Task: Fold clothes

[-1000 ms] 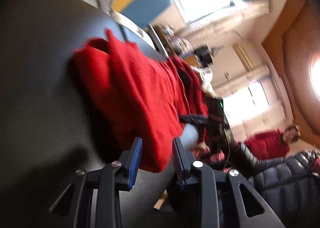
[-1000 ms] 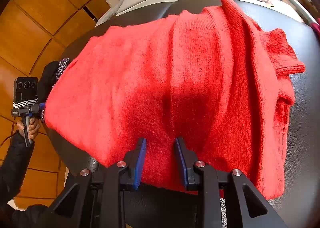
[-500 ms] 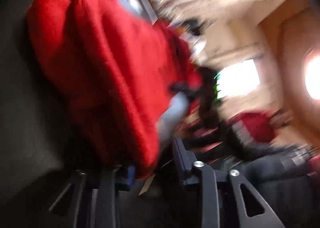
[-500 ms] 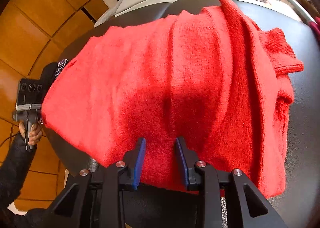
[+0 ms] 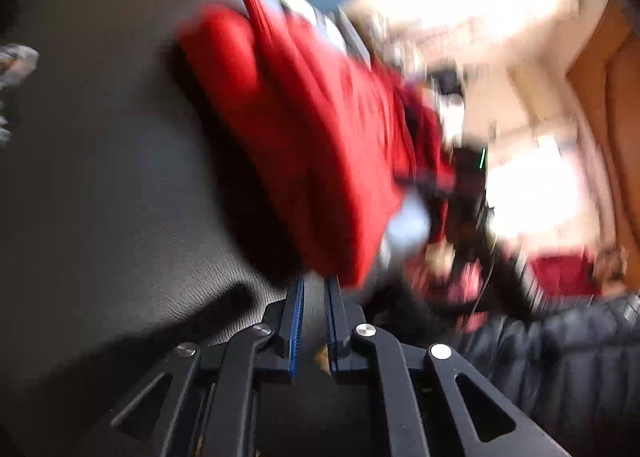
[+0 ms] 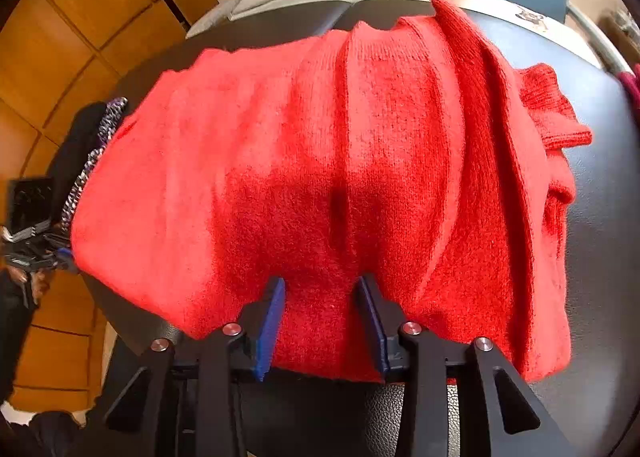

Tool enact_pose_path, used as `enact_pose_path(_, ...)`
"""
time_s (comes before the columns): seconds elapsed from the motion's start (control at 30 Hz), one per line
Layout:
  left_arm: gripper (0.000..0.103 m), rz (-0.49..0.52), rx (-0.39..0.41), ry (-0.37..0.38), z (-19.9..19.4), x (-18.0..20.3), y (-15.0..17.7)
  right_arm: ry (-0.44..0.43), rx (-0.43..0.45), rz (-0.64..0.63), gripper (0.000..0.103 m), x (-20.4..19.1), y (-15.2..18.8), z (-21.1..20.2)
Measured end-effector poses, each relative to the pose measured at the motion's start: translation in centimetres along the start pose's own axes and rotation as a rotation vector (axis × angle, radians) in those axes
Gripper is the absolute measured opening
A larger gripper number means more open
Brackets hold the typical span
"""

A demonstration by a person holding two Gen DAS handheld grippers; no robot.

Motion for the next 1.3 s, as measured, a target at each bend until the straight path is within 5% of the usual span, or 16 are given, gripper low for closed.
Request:
enact_pose_path(0.1, 0.017, -0.019, 0.159, -0.001, -1.5, 1.5, -3.5, -0.074, 0.014, 0.024, 0.058, -0.1, 0.1, -0.3)
enact_pose_path(0.23, 0.019, -0.042, 0.228, -0.078, 1.5, 2.3, -8.7, -0.069, 0.007, -0.011, 0.06, -0.6, -0.1, -0.4)
enact_pose_path(0.43, 0.019, -0.076, 0.192, -0.237, 6.7, 0.4, -10.6, -0.131, 0.143, 0.022, 0.058, -0.2, -4.6, -3.8)
enact_pose_path(0.63, 0.018, -0.088, 0.123, -0.413, 7.0, -2.8, -8.4, -0.061, 0.18, 0.063, 0.055, 2.9, -9.0, -1.9)
enact_pose_path(0.67, 0.003, -0.083, 0.108, -0.447, 6.9, -3.3, -8.0, -0.044, 0.175, 0.069, 0.051, 3.6, -8.9, -1.8)
enact_pose_path(0.7, 0.002, -0.078, 0.097, -0.472, 6.8, -3.6, -7.6, -0.027, 0.169, 0.074, 0.042, 4.2, -8.8, -1.7)
enact_pose_path(1.0, 0.001, -0.003, 0.043, -0.559, 7.5, -3.5, -8.7, 0.081, 0.179, 0.047, 0.041, 4.4, -2.8, -2.3)
enact_pose_path(1.1, 0.022, 0.013, 0.057, -0.552, 6.2, -1.9, -9.4, 0.094, 0.154, 0.043, 0.043, 3.7, -2.8, -2.4)
enact_pose_path(1.17, 0.023, -0.017, 0.119, -0.553, 4.3, -1.7, -9.8, 0.09, 0.137, 0.011, 0.051, 2.9, -2.9, -2.4)
enact_pose_path(1.3, 0.051, -0.089, 0.155, -0.609, 1.6, -2.9, -9.3, 0.063, 0.15, -0.023, 0.077, 1.8, -2.7, -2.2)
Point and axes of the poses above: each gripper's, at about its wrist camera, not at the fingertips, and z roughly the way its jaws point, x to its right, y to its underside, the point moved 8 cm from there along z, roughly the way its jaws point, and after that the axes turned 14 degrees about z, right-handed, at the moved point
